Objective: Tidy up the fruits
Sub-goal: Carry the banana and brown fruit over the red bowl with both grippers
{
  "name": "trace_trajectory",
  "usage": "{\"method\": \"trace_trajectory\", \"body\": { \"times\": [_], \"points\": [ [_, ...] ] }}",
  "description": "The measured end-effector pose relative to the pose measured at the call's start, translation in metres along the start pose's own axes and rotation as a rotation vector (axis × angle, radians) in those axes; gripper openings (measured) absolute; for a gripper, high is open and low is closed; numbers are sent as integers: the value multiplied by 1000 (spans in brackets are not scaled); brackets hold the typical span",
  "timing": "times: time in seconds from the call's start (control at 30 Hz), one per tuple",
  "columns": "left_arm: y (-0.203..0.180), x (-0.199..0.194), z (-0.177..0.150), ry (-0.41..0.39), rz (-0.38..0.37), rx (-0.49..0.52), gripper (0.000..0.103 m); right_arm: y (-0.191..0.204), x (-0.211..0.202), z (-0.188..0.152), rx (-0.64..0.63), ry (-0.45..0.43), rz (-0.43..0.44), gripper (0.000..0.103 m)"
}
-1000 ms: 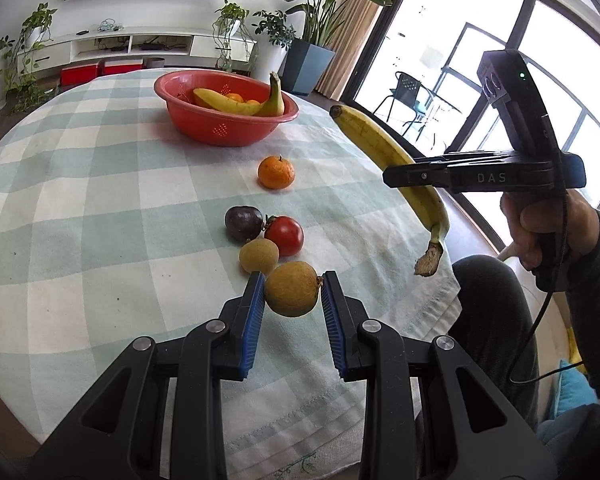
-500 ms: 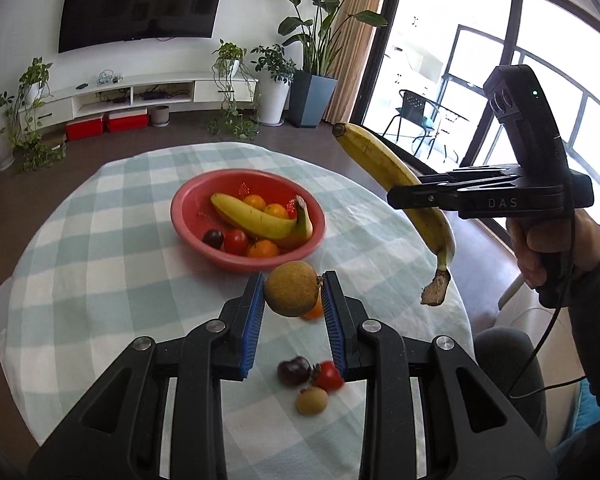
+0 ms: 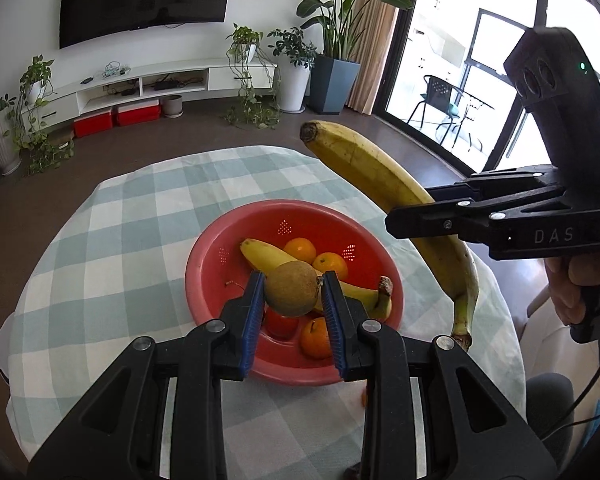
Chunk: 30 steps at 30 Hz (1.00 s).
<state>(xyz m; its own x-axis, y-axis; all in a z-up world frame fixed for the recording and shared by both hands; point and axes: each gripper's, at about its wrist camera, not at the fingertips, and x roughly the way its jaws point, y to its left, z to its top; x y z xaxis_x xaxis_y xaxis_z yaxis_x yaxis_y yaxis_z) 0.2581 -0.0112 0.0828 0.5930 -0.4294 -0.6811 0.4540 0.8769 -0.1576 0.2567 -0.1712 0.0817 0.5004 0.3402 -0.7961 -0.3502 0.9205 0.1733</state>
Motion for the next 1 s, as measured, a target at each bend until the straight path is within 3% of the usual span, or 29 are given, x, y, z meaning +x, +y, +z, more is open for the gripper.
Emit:
{"method": "trace_trajectory", "body": {
  "times": [0.23,0.5,1.0],
  "points": [
    [16,46,-9,39,14,-30,27,-5,35,11,22,64,12,35],
    [28,71,-14,62,35,-30,27,-3,53,16,28,108,8,35],
    [44,83,-20,54,36,-78,27,-14,70,22,108,128,19,35]
  ]
}}
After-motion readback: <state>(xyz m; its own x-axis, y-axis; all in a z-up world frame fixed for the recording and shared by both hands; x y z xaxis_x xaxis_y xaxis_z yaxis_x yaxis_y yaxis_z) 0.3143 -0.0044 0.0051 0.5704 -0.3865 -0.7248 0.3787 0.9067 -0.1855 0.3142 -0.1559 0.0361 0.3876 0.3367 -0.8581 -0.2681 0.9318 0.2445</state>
